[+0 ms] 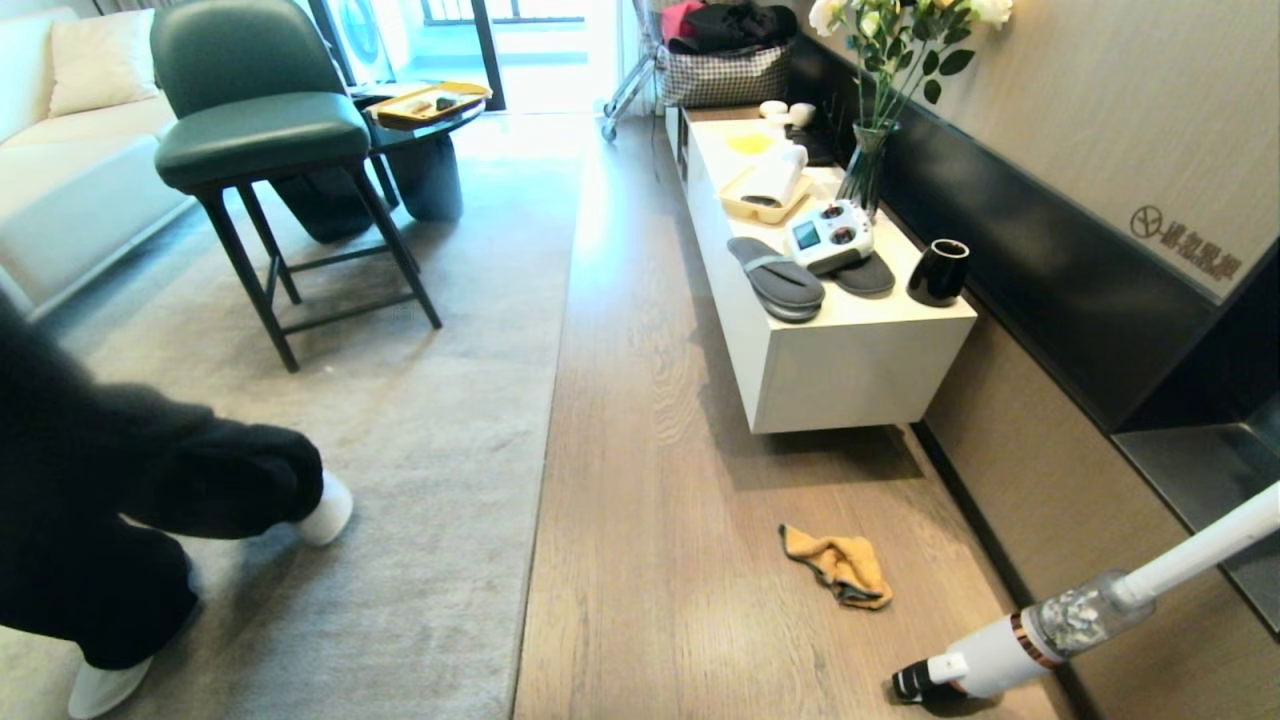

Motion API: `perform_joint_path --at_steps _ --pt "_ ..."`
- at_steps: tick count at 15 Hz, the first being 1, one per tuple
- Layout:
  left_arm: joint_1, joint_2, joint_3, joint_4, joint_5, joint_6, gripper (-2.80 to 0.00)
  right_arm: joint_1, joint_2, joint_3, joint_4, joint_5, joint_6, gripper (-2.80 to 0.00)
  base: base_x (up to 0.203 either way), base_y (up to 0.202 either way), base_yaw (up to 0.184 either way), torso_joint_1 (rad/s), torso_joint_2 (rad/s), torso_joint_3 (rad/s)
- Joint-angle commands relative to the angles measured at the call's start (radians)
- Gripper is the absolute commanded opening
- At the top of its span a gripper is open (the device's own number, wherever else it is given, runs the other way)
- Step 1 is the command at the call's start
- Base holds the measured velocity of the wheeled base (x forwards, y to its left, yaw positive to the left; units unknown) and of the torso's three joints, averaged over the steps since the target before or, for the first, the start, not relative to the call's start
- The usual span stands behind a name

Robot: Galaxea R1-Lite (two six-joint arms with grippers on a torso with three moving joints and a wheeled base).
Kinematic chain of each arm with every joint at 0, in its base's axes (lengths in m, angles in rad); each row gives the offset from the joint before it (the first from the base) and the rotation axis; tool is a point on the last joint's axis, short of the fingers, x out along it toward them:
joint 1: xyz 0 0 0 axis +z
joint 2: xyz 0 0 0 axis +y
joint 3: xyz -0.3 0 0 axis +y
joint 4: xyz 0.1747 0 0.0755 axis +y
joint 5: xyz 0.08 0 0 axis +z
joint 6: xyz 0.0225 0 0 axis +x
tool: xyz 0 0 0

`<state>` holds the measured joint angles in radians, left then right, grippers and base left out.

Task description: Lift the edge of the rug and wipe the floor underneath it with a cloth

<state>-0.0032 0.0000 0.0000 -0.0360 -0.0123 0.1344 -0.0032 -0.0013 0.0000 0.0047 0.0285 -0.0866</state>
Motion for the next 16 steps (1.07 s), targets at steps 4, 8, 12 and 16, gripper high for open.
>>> perform_joint_path --at_steps 4,8,12,16 --pt "0.0 0.0 0.0 -0.001 0.0 0.001 -2.8 0.0 0.001 0.0 0.0 0.001 -0.001 -2.8 0.0 0.0 0.0 0.0 0.0 0.0" --pt "0.0 0.0 0.0 -0.001 0.0 0.001 -2.8 0.0 0.001 0.0 0.0 0.001 -0.001 -2.8 0.0 0.0 0.0 0.0 0.0 0.0" --pt "0.0 0.0 0.0 -0.001 0.0 0.001 -2.8 0.0 0.001 0.0 0.0 0.001 -0.001 -2.8 0.0 0.0 0.0 0.0 0.0 0.0" --pt "0.0 0.0 0.0 -0.001 0.0 0.001 -2.8 0.0 0.001 0.0 0.0 0.001 -0.001 -2.8 0.0 0.0 0.0 0.0 0.0 0.0"
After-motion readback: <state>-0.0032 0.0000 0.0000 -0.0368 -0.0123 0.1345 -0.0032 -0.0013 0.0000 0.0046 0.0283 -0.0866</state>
